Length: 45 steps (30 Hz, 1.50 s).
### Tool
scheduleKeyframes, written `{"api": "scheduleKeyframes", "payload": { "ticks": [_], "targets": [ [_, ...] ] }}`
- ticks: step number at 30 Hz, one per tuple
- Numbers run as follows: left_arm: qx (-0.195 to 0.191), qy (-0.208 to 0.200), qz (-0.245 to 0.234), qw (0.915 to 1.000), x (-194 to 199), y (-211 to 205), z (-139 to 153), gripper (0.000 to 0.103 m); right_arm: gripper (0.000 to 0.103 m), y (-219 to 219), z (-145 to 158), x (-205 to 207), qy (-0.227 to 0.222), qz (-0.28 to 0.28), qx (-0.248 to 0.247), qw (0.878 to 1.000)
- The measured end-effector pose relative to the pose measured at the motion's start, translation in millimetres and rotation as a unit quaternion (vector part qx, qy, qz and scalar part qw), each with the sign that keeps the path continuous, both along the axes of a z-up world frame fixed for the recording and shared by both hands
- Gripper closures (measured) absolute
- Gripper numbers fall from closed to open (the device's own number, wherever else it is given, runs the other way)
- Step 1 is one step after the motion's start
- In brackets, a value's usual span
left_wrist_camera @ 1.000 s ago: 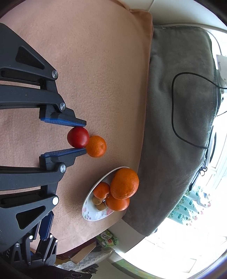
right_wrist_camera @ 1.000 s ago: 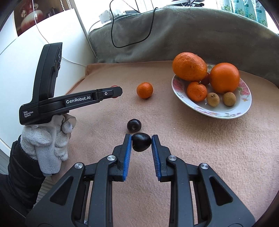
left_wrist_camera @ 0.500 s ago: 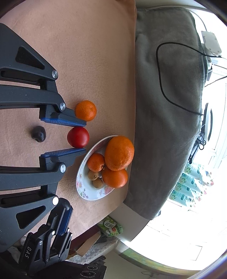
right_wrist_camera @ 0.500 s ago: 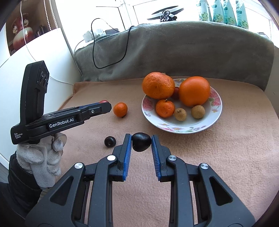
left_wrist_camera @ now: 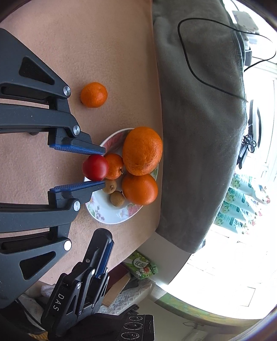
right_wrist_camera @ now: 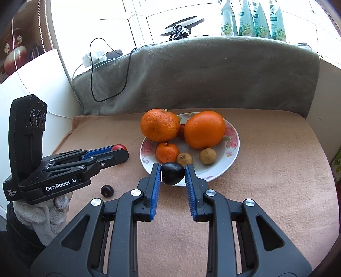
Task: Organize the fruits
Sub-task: 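Carry the plum with the right gripper while the left gripper carries the tomato to the plate, then open the right gripper releasing the plum on the plate while the left gripper releases the tomato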
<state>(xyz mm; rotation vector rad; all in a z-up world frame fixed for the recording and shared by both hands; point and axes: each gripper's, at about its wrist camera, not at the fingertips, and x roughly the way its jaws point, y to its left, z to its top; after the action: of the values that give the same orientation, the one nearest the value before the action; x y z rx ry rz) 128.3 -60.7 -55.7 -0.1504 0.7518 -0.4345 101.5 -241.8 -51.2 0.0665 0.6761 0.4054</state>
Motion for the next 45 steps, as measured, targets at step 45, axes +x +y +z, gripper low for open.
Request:
{"api": "scheduleKeyframes", "payload": {
  "ticks": [45],
  "targets": [
    [0.029,0.011,-0.032,0.9990,20,-43,-12,0.080,0.078,-25,-21,69,0.038,-0.037,0.005,0.999]
  ]
}}
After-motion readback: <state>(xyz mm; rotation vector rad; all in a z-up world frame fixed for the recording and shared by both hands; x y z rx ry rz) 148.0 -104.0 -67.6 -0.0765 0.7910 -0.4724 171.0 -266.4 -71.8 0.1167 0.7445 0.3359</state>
